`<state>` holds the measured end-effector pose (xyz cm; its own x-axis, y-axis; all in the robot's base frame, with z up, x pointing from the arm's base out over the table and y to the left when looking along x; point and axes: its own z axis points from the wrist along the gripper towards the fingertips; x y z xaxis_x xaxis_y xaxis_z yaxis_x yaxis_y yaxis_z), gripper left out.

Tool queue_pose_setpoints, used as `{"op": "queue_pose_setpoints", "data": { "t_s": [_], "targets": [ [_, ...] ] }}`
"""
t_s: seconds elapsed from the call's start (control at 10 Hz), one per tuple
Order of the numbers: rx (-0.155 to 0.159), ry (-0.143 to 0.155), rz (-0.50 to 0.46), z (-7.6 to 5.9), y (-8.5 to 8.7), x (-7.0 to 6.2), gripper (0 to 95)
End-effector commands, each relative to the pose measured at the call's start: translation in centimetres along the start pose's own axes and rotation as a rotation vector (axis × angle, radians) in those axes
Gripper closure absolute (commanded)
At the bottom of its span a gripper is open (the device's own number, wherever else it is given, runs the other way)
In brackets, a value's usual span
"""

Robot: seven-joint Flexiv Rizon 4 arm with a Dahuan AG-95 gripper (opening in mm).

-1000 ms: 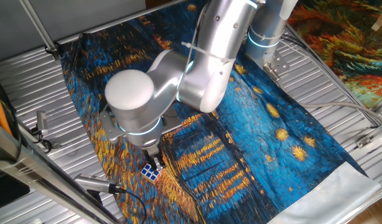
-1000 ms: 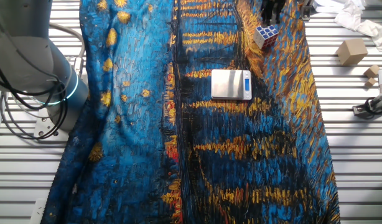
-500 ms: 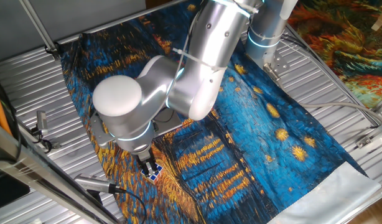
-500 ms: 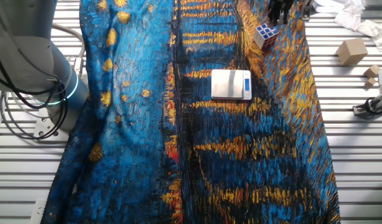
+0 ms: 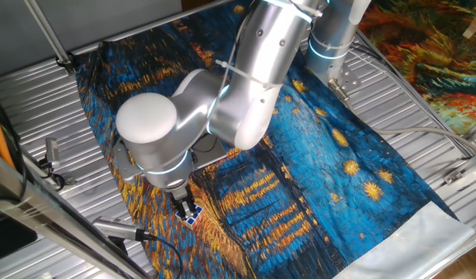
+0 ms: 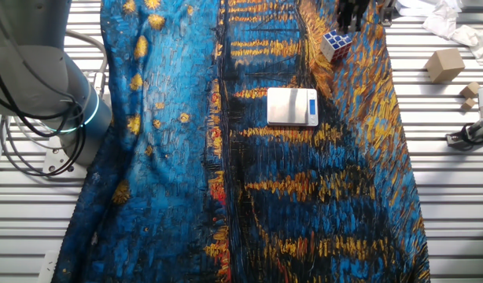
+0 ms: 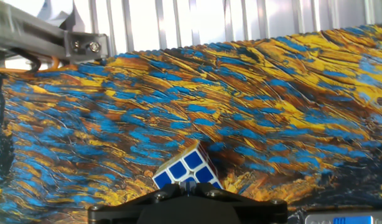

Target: Place the block on the scale

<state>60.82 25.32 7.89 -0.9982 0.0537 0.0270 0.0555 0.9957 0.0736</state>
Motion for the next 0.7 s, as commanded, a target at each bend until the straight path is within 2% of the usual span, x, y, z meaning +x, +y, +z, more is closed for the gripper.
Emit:
{"op": "queue_pose_setpoints", "data": {
  "t_s": [0.1, 0.7],
  "targets": [
    [-0.014, -0.002, -0.020, -0.13, -0.05, 0.21, 0.0],
    [-0.013, -0.002, -0.026, -0.07, 0.06, 0.22, 0.0]
  ]
}}
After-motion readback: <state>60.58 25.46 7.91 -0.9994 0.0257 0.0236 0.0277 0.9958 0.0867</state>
